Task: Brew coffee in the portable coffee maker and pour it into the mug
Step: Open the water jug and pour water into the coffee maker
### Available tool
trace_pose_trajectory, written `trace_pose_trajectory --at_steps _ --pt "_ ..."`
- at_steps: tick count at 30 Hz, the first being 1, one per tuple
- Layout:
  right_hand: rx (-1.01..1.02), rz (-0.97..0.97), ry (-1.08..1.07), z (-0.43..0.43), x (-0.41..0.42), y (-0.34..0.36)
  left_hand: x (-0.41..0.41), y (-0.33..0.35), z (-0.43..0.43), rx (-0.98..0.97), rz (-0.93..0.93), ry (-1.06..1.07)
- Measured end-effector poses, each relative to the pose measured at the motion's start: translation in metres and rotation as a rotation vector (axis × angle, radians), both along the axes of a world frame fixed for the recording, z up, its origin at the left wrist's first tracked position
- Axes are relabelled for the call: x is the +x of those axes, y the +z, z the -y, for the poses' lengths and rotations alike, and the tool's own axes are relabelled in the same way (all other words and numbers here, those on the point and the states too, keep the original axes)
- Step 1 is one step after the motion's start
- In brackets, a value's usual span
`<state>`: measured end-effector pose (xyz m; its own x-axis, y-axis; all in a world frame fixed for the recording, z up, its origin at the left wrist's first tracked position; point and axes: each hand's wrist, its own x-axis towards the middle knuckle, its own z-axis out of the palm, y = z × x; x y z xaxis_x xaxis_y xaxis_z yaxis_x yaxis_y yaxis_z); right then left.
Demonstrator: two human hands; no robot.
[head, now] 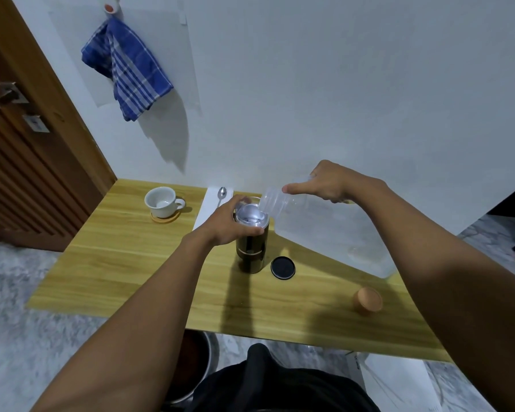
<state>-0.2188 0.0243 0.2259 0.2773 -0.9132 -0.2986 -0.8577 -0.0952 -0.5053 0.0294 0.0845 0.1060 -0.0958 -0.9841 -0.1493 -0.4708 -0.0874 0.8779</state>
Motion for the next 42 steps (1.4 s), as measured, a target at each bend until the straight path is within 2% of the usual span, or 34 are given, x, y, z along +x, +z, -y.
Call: trace_pose_trajectory --at_steps 22,42 --pt "0.025 -0.149 0.050 0.002 0.011 0.013 -0.002 0.003 -0.004 0.002 0.005 0.000" --pt "0.014 -0.180 0.101 0.002 0.014 0.019 -0.006 -0.002 -0.005 0.006 0.031 0.005"
